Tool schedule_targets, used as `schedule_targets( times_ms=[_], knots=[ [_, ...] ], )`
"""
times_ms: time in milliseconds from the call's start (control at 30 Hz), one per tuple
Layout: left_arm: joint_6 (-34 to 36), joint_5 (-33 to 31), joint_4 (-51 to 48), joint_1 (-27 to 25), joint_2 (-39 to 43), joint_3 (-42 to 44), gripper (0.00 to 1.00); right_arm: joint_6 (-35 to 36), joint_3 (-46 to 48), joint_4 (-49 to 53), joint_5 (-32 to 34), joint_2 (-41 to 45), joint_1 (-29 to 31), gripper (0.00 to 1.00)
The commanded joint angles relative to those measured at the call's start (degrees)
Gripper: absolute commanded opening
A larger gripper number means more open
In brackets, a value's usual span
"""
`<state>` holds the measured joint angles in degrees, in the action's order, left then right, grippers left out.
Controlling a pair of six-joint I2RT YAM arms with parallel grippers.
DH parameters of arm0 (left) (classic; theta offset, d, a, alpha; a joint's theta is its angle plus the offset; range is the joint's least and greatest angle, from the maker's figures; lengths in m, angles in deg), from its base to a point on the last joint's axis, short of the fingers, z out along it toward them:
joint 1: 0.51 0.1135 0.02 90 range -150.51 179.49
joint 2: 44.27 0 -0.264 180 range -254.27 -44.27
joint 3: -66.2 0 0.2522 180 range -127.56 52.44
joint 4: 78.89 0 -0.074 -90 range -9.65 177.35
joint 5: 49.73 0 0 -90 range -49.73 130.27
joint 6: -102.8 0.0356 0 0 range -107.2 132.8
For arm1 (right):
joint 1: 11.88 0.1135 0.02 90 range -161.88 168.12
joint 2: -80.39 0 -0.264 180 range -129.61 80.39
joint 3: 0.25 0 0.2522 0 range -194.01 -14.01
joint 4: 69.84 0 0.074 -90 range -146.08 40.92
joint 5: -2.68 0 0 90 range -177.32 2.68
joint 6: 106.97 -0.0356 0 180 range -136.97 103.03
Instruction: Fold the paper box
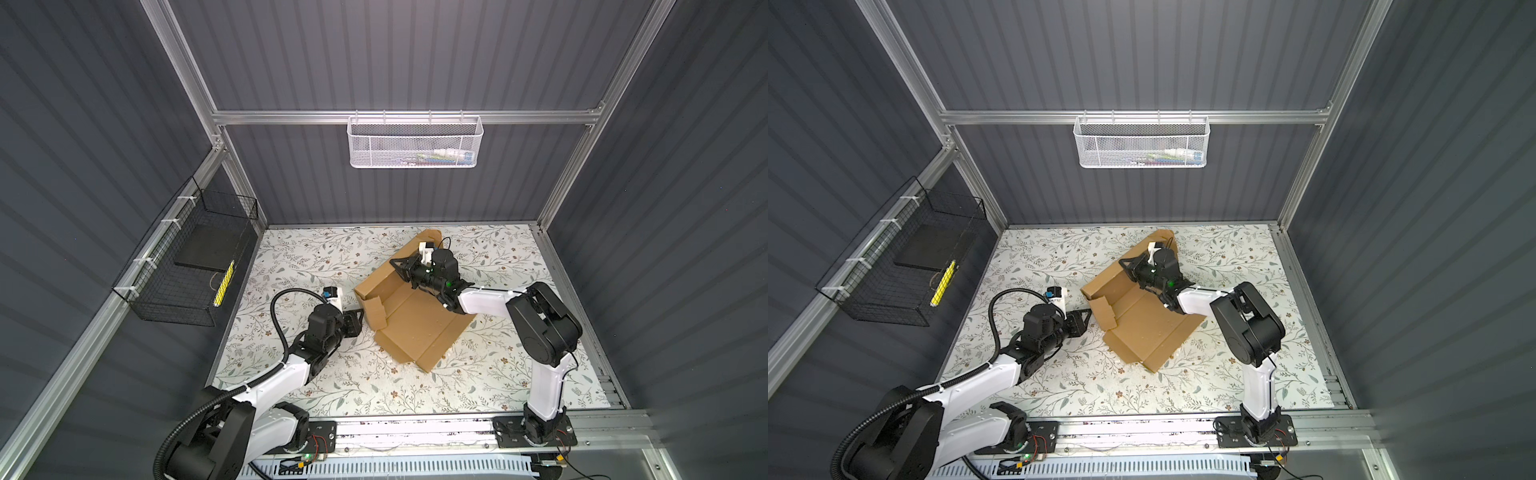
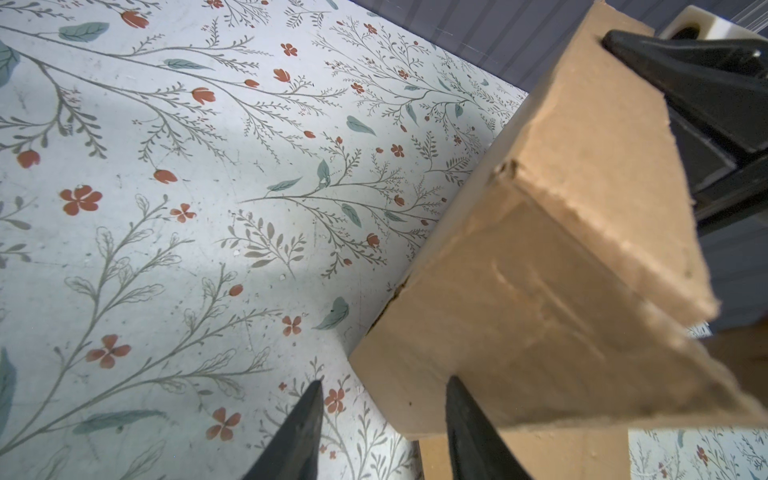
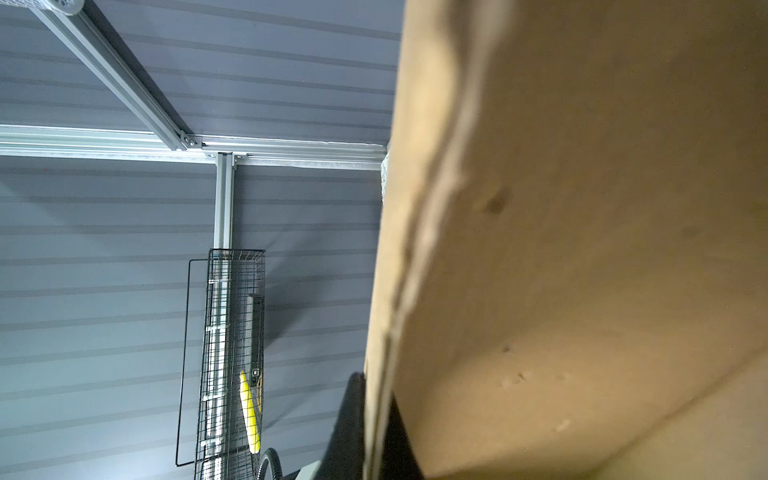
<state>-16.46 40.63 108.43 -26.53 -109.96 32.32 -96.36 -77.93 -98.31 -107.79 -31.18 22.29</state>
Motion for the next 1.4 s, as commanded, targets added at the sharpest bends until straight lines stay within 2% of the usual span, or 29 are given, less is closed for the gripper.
schedule_targets(
  times_ms=[0,333,733,1367],
  knots=[
    [-0.89,-1.91,1.08,-0.95,0.69,1.04,0.48,2.48,1.18,-2.21,-0.54,2.22,0.05,0.01],
    [-1.64,-6.03,0.83,-5.18,2.32,2.45,0.48,3.81,4.42,-3.84,0.08,3.15,0.07,0.01],
    [-0.16,-11.23,-0.39,-12.27,0.26,0.02,0.48,4.75,5.24,-3.07,0.64,4.08,0.0,0.01],
    [3.68,-13.98,3.09,-13.62,-8.76,-5.97,0.45,5.13,6.44,-2.67,0.69,5.19,0.03,0.01]
  ],
)
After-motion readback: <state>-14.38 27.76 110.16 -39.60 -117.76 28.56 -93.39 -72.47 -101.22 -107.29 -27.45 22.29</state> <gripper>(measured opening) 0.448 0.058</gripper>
